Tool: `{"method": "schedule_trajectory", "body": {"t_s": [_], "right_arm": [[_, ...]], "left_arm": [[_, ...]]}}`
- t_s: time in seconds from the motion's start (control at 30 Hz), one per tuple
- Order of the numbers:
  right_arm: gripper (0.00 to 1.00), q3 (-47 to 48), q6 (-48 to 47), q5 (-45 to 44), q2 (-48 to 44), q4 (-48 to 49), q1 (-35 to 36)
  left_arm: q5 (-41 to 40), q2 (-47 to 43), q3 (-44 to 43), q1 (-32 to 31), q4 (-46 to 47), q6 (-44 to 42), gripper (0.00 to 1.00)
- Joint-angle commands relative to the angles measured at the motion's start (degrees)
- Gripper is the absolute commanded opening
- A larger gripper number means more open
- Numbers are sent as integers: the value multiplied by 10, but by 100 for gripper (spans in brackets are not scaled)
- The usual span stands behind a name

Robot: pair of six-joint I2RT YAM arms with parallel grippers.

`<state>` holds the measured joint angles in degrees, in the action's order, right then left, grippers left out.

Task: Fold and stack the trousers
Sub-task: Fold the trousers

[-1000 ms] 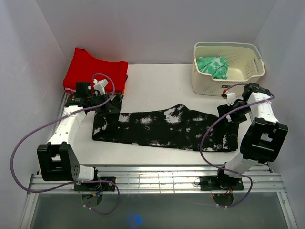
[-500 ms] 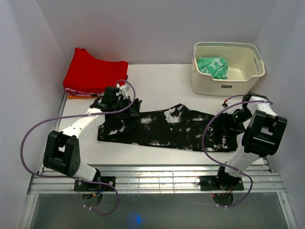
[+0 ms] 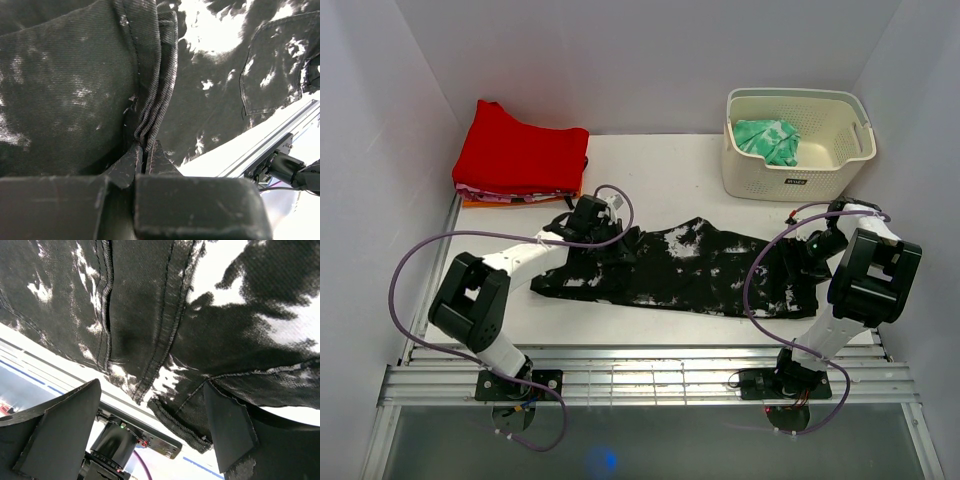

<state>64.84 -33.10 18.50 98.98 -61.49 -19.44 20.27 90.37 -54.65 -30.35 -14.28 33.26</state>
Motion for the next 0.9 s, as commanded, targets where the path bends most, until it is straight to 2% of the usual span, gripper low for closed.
{"method": "schedule_trajectory", "body": {"t_s": [0.0, 0.87], "right_arm": [[88, -1, 7, 19, 7, 1, -1], [88, -4, 3, 27, 8, 2, -2]], "left_arm": [[0, 9, -13, -15, 23, 33, 0], [-14, 105, -74, -64, 22, 71, 0]]}}
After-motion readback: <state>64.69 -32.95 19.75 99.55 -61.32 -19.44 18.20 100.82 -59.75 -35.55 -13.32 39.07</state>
